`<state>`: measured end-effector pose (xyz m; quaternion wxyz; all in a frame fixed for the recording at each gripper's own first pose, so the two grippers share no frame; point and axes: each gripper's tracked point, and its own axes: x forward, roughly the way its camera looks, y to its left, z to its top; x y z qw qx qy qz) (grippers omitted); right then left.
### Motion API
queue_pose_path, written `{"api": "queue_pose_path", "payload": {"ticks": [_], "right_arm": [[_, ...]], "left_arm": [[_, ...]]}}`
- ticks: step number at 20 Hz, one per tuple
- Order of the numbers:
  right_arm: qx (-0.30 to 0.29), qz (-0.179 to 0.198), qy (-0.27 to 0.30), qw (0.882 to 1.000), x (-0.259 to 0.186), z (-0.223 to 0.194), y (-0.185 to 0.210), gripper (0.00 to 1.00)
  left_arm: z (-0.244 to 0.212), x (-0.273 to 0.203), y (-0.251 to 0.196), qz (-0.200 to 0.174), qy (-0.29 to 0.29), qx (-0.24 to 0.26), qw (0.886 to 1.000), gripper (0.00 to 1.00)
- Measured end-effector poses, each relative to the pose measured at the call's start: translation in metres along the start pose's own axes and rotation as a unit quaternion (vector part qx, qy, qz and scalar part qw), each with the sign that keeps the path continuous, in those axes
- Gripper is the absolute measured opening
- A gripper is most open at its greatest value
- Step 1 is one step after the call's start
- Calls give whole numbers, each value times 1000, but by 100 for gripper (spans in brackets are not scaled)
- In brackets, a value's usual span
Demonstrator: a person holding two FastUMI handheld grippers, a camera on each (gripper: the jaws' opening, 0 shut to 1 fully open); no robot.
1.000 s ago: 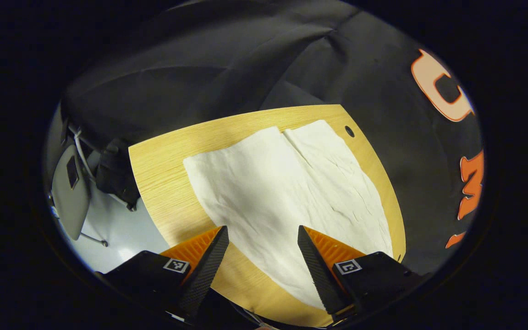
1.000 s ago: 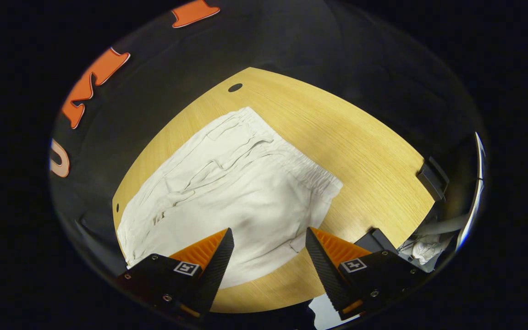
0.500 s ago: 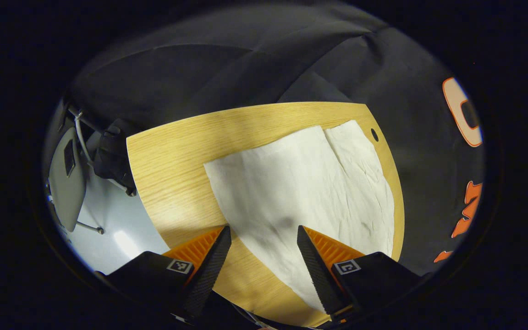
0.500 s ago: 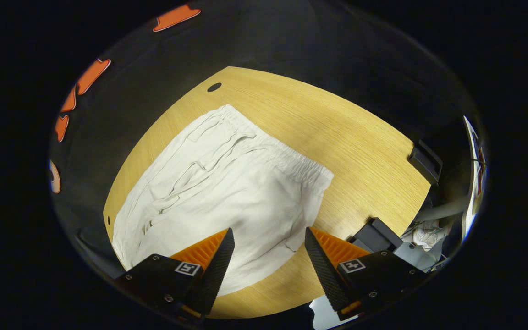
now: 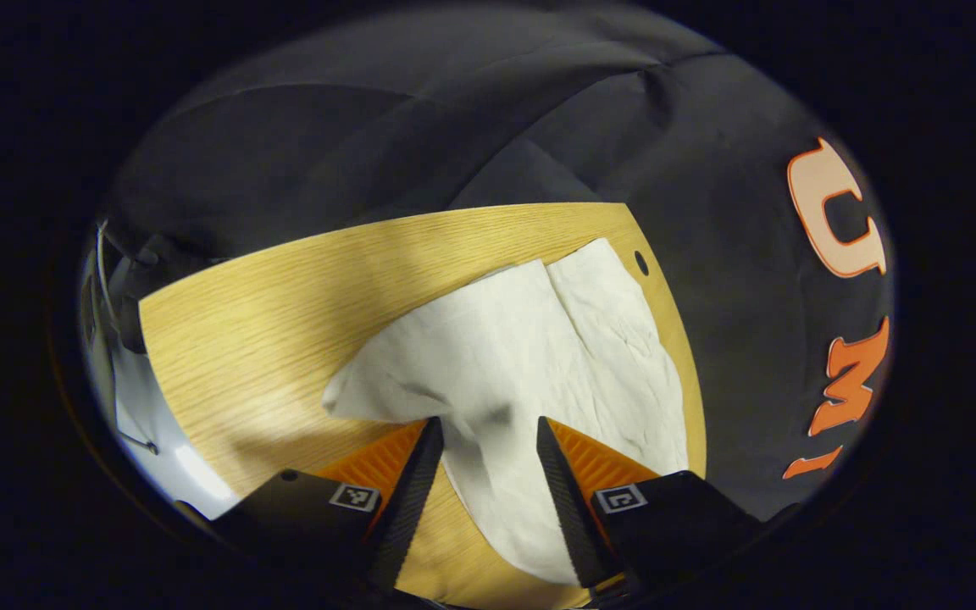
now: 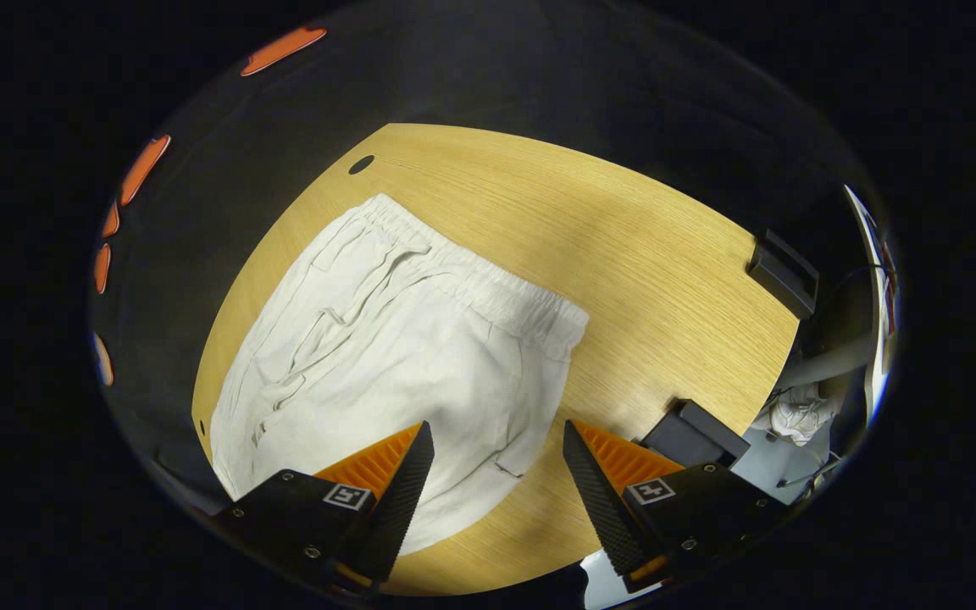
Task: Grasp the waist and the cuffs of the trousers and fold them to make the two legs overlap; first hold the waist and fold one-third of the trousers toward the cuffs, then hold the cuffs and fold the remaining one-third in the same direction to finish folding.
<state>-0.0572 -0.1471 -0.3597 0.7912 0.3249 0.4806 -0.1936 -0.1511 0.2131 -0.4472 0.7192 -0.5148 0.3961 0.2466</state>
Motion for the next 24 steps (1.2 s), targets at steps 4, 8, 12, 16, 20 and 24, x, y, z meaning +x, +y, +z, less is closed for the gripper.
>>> {"api": "queue_pose_path", "payload": {"ticks": [4,8,12,16,20,24], "right_arm": [[-5,-8,-5,1000,4,5,-6,94],[-5,-13,-2,1000,13,10,-9,94],[-4,-15,4,1000,24,13,-3,93],[-9,-27,3,1000,30,17,-4,80],[-18,-53,-4,998,35,21,-12,47],[31,-19,-6,999,36,19,-10,11]], "left_arm": [[2,5,-2,-4,3,16,1000,60],[5,9,-1,11,14,34,999,48],[5,11,0,30,22,42,998,15],[4,12,-2,31,22,50,998,9],[2,9,0,41,26,42,998,6],[4,-9,2,30,9,26,999,5]]}}
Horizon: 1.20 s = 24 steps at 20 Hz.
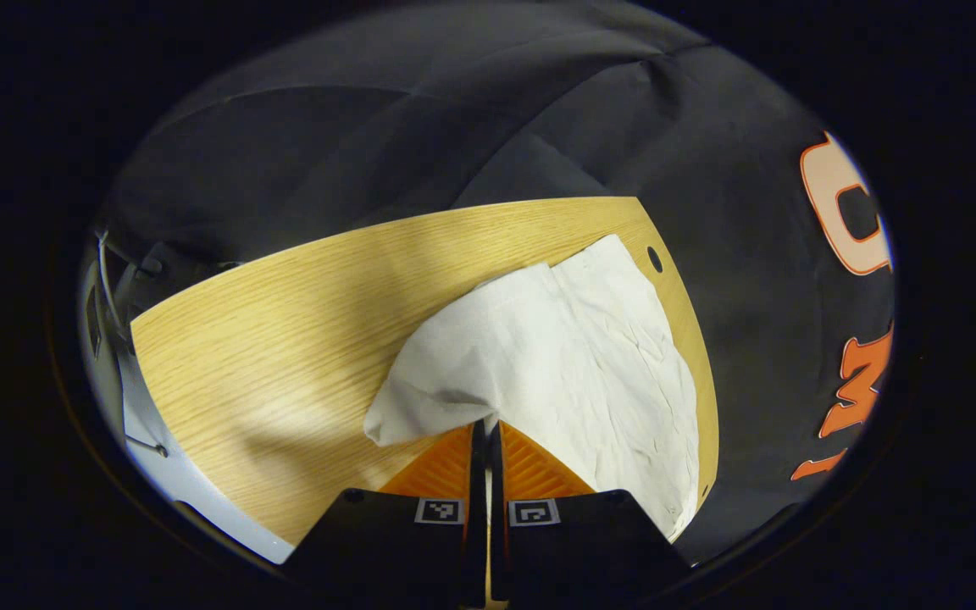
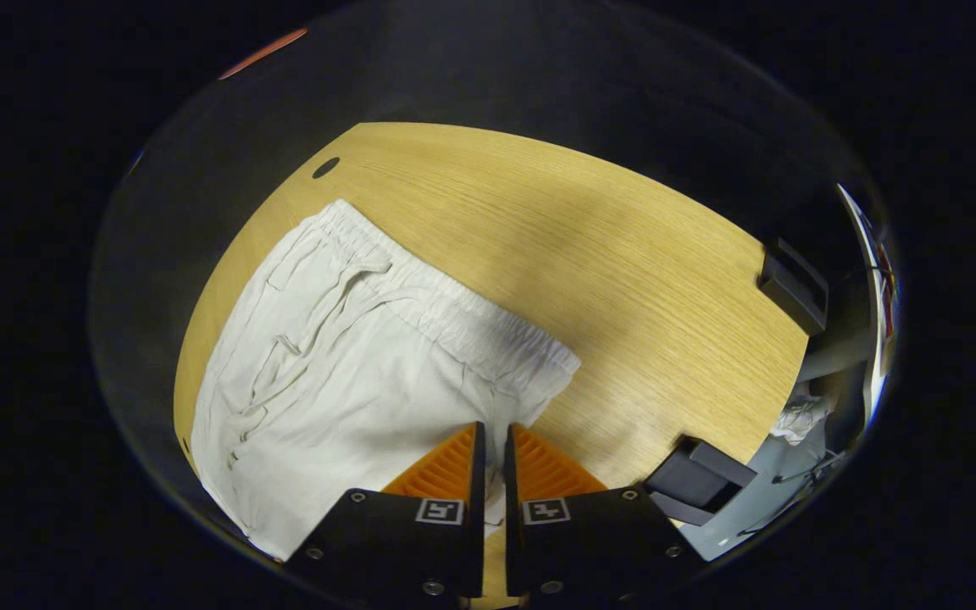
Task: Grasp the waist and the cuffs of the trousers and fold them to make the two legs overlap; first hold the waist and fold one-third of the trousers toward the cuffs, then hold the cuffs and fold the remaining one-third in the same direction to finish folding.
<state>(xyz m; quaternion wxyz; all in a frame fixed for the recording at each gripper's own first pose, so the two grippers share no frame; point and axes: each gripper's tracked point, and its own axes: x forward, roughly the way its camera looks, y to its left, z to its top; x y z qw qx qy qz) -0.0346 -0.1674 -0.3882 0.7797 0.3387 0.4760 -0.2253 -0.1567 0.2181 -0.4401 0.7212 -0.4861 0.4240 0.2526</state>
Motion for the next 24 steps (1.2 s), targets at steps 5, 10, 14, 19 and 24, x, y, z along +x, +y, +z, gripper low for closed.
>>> {"api": "queue_pose_path", "payload": {"ticks": [5,10,14,19,24], "right_arm": [[57,42,6,997,-11,6,6,3],[43,74,-15,996,-32,23,29,3],[66,112,-24,991,-47,43,55,2],[62,124,-42,989,-51,72,78,2],[57,140,-61,987,-57,107,118,3]], "left_arm": [[15,-21,-30,-51,-26,13,998,5],[31,-32,-70,-87,-31,55,994,5],[46,-37,-99,-111,-34,91,989,5],[67,-31,-136,-131,-41,100,986,5],[85,-8,-179,-153,-39,118,980,5]]}}
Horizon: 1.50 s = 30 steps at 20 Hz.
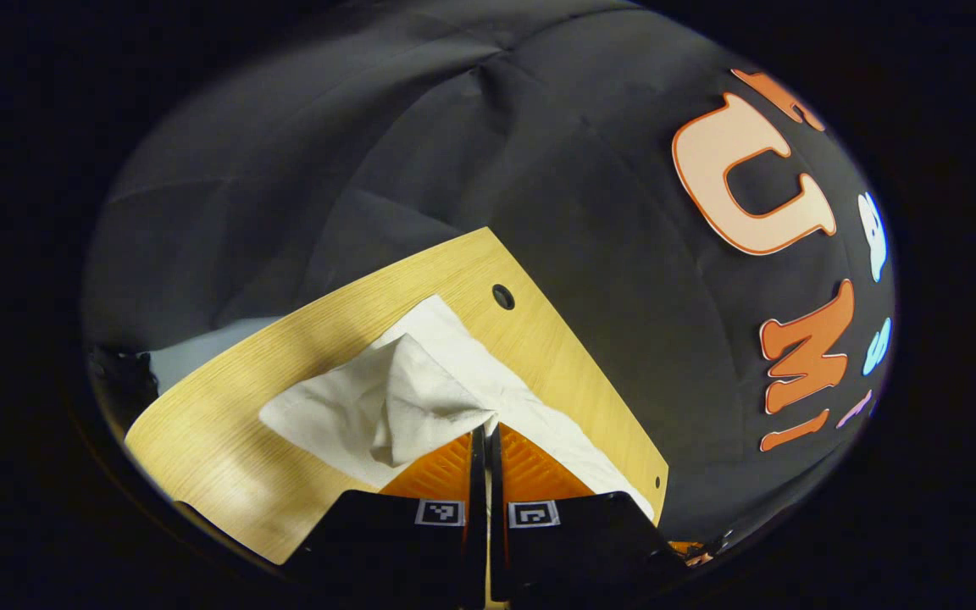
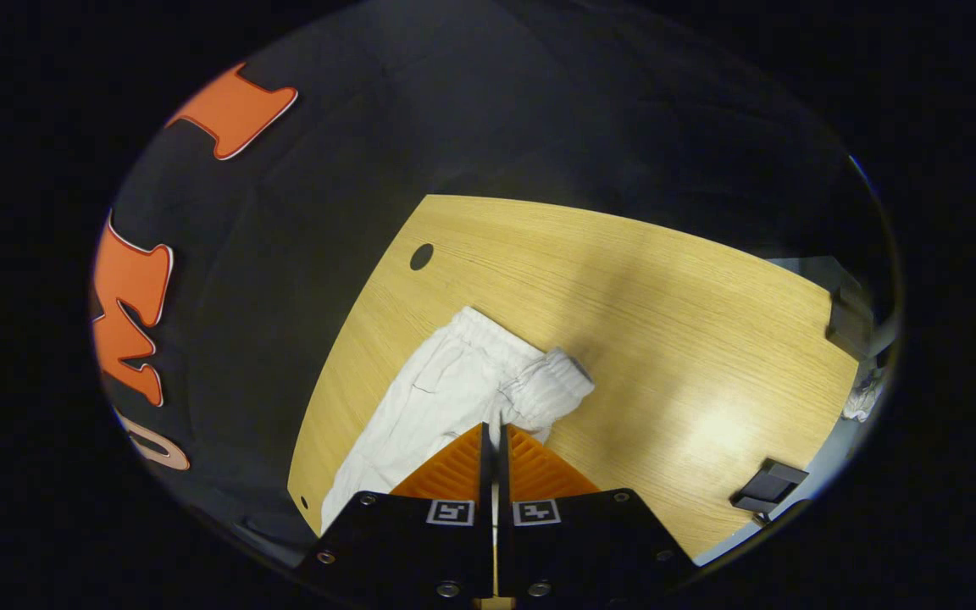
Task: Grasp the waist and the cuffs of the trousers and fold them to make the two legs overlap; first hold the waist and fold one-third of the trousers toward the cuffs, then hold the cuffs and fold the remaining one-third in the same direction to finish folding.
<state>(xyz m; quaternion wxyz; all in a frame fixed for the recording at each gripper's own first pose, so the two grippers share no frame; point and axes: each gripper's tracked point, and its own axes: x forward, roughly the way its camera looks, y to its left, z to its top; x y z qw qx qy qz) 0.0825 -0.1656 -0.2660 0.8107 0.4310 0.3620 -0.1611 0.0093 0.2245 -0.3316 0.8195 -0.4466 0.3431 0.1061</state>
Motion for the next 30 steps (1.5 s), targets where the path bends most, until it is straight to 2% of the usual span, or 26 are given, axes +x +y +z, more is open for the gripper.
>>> {"api": "queue_pose_path", "payload": {"ticks": [4,9,11,17,22,23,24,25,26,27,28,29,30], "right_arm": [[-9,2,-7,1000,10,17,31,3],[-4,-2,-6,1000,34,35,56,2],[-17,-14,-6,1000,54,40,61,2],[-39,-23,17,999,106,53,86,2],[-16,-2,14,1000,129,63,91,4],[-22,-2,2,1000,123,70,89,15],[-36,-8,-10,999,126,78,82,26],[-45,-13,-17,999,124,81,77,55],[-51,-20,-20,998,122,84,71,57],[-59,-25,-22,998,119,86,64,68],[-68,-31,-23,997,114,87,60,71],[-78,-33,-22,996,111,87,56,79],[-86,-39,-19,995,106,86,51,83]], "left_arm": [[22,29,-10,-11,6,10,1000,5],[37,78,-16,-6,19,16,1000,3],[37,98,-15,5,28,6,1000,5],[41,146,-5,57,30,26,998,3],[47,158,-8,75,17,49,996,7],[46,155,-7,83,16,51,995,15],[46,153,-8,85,17,50,995,32],[47,150,-10,85,17,49,995,49],[47,145,-11,87,15,50,995,66],[48,140,-11,93,15,58,994,83],[48,137,-11,96,12,69,993,100],[47,134,-14,98,13,82,992,96],[44,128,-19,98,13,97,990,100]]}}
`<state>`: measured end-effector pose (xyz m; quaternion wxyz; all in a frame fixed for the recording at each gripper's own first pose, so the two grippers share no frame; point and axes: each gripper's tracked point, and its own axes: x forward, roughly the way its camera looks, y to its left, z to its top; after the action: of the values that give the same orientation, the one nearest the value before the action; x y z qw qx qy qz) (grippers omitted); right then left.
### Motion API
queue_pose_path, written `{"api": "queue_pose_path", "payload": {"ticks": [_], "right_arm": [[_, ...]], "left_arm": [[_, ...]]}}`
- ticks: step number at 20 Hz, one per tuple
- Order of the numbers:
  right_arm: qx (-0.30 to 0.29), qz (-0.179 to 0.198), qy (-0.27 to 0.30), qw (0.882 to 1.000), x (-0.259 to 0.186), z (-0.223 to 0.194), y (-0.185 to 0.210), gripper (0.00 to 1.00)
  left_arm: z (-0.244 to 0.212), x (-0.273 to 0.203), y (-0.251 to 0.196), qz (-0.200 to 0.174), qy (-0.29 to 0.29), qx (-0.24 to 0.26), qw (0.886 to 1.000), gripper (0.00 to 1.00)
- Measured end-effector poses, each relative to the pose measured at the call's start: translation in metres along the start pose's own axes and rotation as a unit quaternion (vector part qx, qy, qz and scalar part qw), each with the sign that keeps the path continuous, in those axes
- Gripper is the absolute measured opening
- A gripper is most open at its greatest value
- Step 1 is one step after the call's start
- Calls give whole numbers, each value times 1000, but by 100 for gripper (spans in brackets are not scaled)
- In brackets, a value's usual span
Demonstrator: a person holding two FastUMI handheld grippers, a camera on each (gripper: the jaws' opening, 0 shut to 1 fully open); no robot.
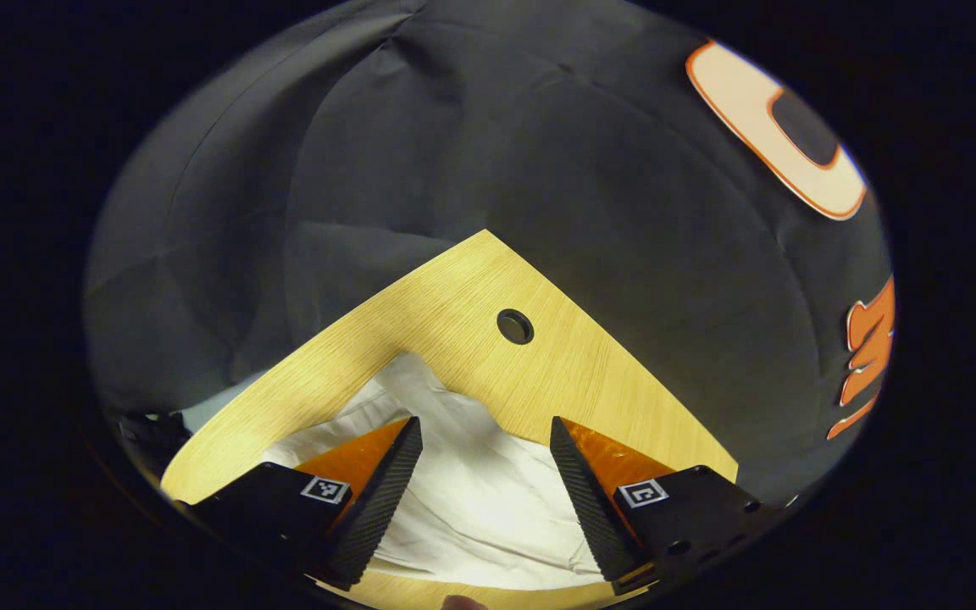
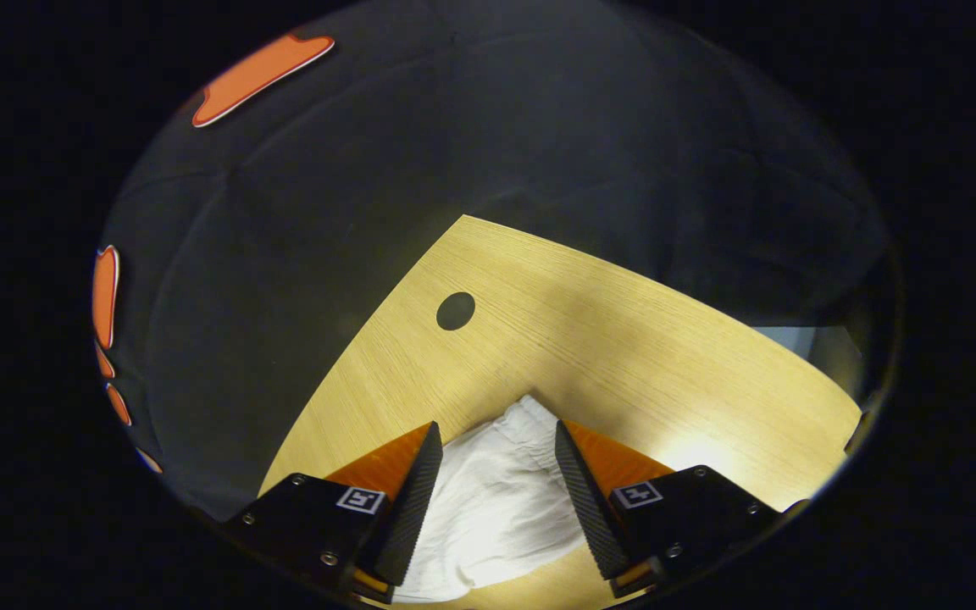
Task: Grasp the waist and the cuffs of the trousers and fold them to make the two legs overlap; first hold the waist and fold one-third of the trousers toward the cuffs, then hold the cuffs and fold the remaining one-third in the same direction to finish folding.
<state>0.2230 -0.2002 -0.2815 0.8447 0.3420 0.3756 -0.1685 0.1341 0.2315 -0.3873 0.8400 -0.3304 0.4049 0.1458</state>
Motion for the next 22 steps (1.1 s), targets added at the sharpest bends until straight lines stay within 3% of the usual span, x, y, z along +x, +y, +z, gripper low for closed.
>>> {"api": "queue_pose_path", "payload": {"ticks": [4,6,7,10,12,15,20,22], "right_arm": [[-30,-34,12,999,-8,-14,-27,98],[-40,-50,26,998,-11,-27,-42,99],[-41,-54,36,997,-11,-36,-46,99],[-31,-62,65,995,-11,-57,-64,99],[-16,-62,81,995,-6,-69,-70,99],[3,-52,91,994,1,-77,-67,99],[16,-50,98,994,11,-83,-59,98],[18,-62,104,993,17,-87,-61,97]], "left_arm": [[-2,-28,-18,5,-11,78,997,100],[-4,-41,-28,5,-16,111,994,96],[-6,-48,-32,4,-15,123,992,100],[-17,-68,-39,4,-11,148,989,99],[-25,-81,-41,7,-16,170,985,96],[-44,-102,-44,10,-20,196,980,99],[-65,-138,-50,41,-71,305,949,100],[-75,-138,-55,45,-81,321,943,99]]}}
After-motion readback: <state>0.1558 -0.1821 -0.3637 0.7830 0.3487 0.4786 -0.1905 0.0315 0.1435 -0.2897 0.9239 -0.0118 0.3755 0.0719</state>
